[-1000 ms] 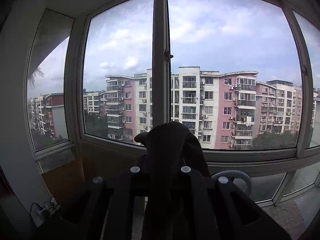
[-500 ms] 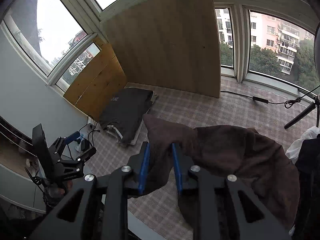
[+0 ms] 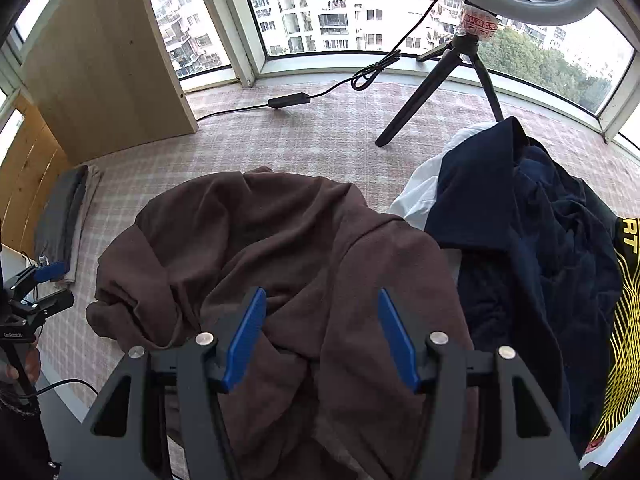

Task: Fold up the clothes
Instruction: 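Carry the brown garment to the open mat and lay it down with the right tool, then pull the brown garment flat with the left tool while the right tool holds it, then release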

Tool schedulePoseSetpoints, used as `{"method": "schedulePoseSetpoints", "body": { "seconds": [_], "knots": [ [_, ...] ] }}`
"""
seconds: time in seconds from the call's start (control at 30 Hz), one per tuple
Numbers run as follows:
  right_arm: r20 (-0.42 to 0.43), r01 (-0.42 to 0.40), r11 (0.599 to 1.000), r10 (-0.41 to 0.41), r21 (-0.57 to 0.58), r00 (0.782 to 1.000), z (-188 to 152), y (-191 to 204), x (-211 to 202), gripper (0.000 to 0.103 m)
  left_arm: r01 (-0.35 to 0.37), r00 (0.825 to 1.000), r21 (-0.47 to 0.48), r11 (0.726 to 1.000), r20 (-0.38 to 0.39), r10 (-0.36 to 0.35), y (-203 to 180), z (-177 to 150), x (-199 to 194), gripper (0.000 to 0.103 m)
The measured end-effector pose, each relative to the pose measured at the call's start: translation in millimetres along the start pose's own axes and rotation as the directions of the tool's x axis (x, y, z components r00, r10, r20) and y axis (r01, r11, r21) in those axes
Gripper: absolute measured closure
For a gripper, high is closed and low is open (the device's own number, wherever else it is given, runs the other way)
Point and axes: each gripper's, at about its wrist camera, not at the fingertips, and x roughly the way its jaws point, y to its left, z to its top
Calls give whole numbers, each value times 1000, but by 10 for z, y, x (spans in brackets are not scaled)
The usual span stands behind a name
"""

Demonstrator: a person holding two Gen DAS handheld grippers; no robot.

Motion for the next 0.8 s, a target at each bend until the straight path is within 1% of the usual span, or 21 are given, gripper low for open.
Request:
{"method": "schedulePoseSetpoints", "body": {
  "seconds": [0.07,0.1,0.13,0.17,0.27,0.3,0.33,0.37,0.4,0.43,0.47,0.57,0.67,0.73,0.77,0.8],
  "knots": [
    [-9,74,996,-74,-44,997,123,-140,139,44,-67,997,52,996,-40,69,-162,86,307,3],
    [-22,91,994,-93,-64,995,175,-192,222,40,-99,993,72,993,-59,103,-216,118,453,3],
    [-48,77,994,-81,-74,996,207,-219,321,40,-112,989,76,991,-90,119,-222,137,609,3],
    [-79,51,996,-57,-76,995,229,-241,422,40,-110,986,66,992,-122,117,-201,144,734,4],
    [-170,17,996,-31,-83,985,207,-278,685,40,-58,987,23,998,-152,61,-96,130,860,29],
    [-178,19,995,-37,-102,983,165,-261,715,40,-41,990,14,999,-133,42,-56,121,802,42],
    [-170,20,992,-41,-123,985,116,-234,708,48,-15,993,8,1000,-119,15,-3,110,718,51],
    [-153,3,990,-25,-140,988,75,-210,673,61,12,994,2,1000,-105,-12,52,98,632,69],
    [-134,-25,989,5,-148,991,42,-197,604,100,38,995,-9,999,-93,-38,127,85,538,80],
    [-115,-49,988,32,-149,993,15,-194,516,98,63,995,-20,998,-80,-64,203,72,443,81],
    [-88,-59,987,46,-152,995,-13,-189,406,98,53,997,-10,999,-59,-53,269,56,325,82],
    [12,-49,986,52,-157,999,-98,-194,-59,98,20,1000,11,1000,-2,-20,483,4,-43,85],
    [97,-65,990,78,-126,992,-236,-292,-618,99,84,996,-3,996,44,-84,745,-97,-531,85],
    [153,-55,991,74,-126,985,-412,-337,-1004,99,63,996,49,997,58,-66,801,-246,-853,85],
    [166,-45,990,67,-132,984,-522,-342,-1148,99,51,996,75,996,65,-56,827,-321,-1013,85],
    [158,-41,991,61,-126,986,-656,-362,-1218,99,51,997,89,995,45,-55,868,-424,-1052,84]
  ]
}}
